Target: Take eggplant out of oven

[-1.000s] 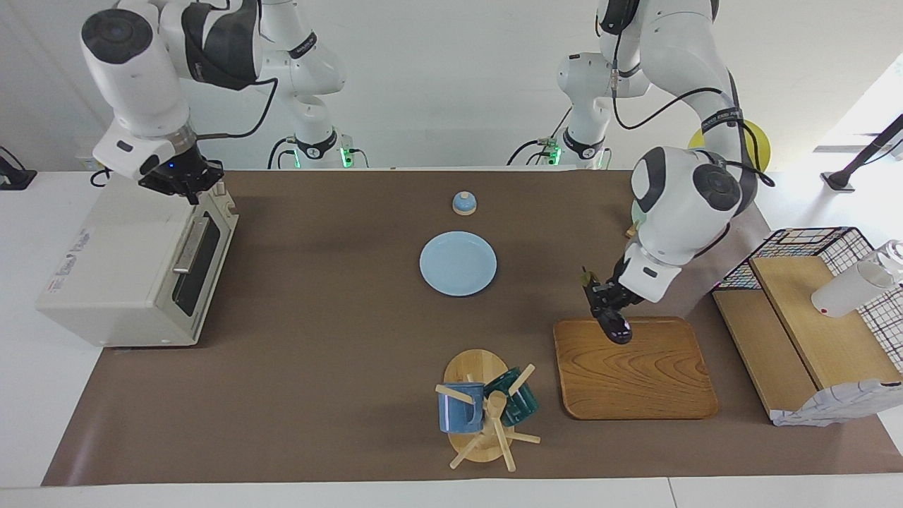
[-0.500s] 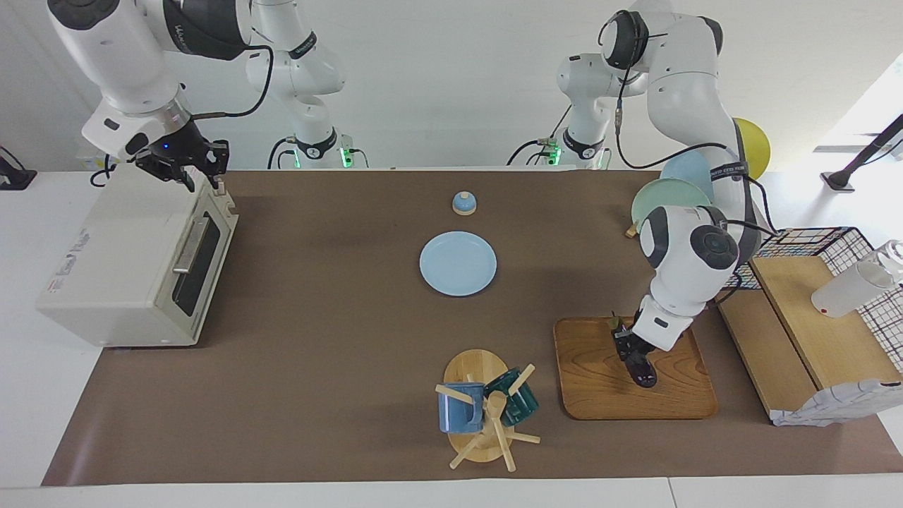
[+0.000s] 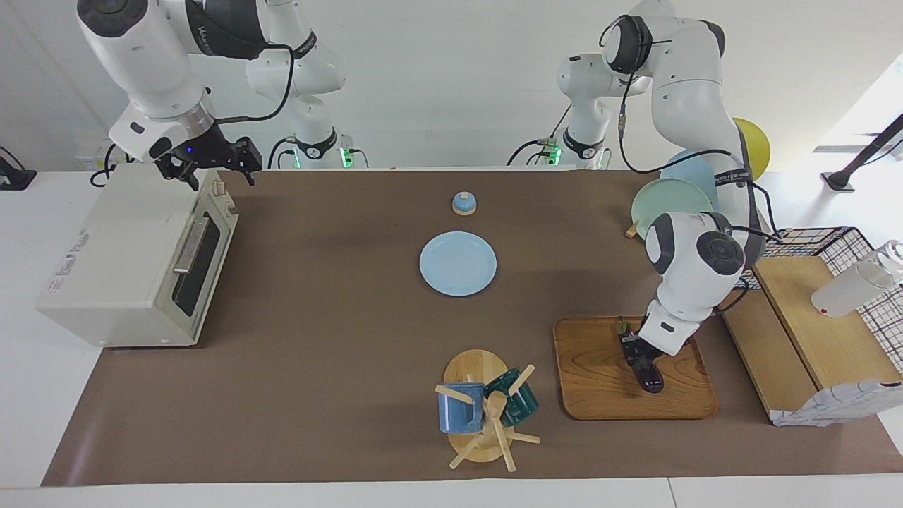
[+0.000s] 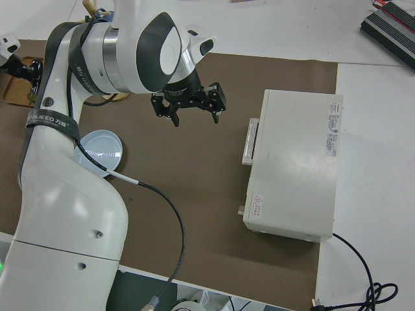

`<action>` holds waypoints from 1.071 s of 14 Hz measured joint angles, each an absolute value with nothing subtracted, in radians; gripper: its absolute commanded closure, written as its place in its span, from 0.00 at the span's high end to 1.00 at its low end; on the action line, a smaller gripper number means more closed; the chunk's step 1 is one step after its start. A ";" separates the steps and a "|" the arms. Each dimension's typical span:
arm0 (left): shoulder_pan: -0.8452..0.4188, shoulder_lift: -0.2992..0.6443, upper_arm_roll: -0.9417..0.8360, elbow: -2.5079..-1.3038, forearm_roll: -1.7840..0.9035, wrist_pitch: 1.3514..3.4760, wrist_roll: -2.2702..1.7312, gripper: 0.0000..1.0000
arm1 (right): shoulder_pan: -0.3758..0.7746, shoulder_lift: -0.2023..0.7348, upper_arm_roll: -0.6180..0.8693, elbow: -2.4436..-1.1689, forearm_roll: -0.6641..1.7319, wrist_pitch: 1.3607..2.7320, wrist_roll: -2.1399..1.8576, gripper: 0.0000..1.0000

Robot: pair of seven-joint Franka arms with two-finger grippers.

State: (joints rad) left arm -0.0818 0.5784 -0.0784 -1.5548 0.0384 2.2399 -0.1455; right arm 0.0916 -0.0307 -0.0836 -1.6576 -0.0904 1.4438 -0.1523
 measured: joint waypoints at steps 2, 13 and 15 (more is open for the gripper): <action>-0.082 0.578 -0.078 -1.552 0.039 2.238 -0.144 1.00 | 0.091 -0.013 -0.103 -1.654 -0.090 1.444 -0.152 1.00; -0.037 0.284 -0.078 -1.459 0.038 1.834 -0.144 1.00 | 0.072 -0.017 -0.122 -1.629 -0.051 1.445 -0.150 1.00; -0.024 0.189 -0.077 -1.461 0.038 1.718 -0.144 1.00 | 0.071 -0.018 -0.123 -1.626 -0.051 1.450 -0.149 1.00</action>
State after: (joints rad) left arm -0.0241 0.1890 -0.0770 -1.4614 0.0379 1.7182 -0.1444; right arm 0.0708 -0.0181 -0.1227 -1.6265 -0.0509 1.4501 -0.1495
